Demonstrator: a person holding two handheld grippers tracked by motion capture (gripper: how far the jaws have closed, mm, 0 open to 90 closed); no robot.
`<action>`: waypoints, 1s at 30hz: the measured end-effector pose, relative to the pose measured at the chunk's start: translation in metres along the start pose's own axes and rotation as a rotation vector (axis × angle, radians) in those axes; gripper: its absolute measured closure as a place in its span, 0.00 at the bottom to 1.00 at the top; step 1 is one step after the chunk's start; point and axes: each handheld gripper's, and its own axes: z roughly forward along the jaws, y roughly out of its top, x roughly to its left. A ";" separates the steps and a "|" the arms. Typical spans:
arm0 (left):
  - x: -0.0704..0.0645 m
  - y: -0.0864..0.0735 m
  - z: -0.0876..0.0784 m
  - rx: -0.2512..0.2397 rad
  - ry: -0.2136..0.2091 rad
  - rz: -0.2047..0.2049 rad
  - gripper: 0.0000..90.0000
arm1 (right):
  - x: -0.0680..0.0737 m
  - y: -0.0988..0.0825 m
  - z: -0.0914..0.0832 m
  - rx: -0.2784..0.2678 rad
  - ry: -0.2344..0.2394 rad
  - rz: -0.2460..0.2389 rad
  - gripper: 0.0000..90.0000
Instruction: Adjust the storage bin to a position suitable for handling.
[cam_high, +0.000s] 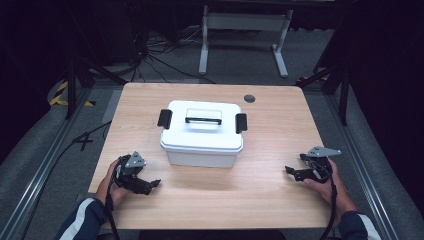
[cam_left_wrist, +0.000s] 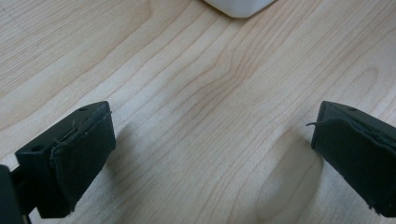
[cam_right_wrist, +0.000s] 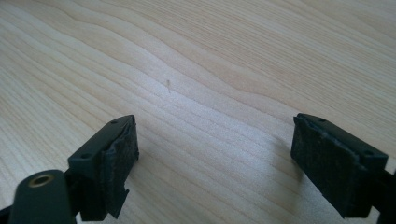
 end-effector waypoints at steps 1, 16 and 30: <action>0.000 -0.001 -0.001 0.000 -0.004 0.008 0.00 | 0.000 0.000 0.000 0.000 0.000 -0.001 0.17; 0.002 -0.006 -0.005 -0.001 -0.014 0.017 0.00 | -0.001 0.001 -0.002 0.020 0.009 -0.011 0.17; 0.002 -0.009 -0.008 -0.007 -0.019 0.026 0.00 | 0.008 0.020 -0.010 0.125 0.043 -0.116 0.31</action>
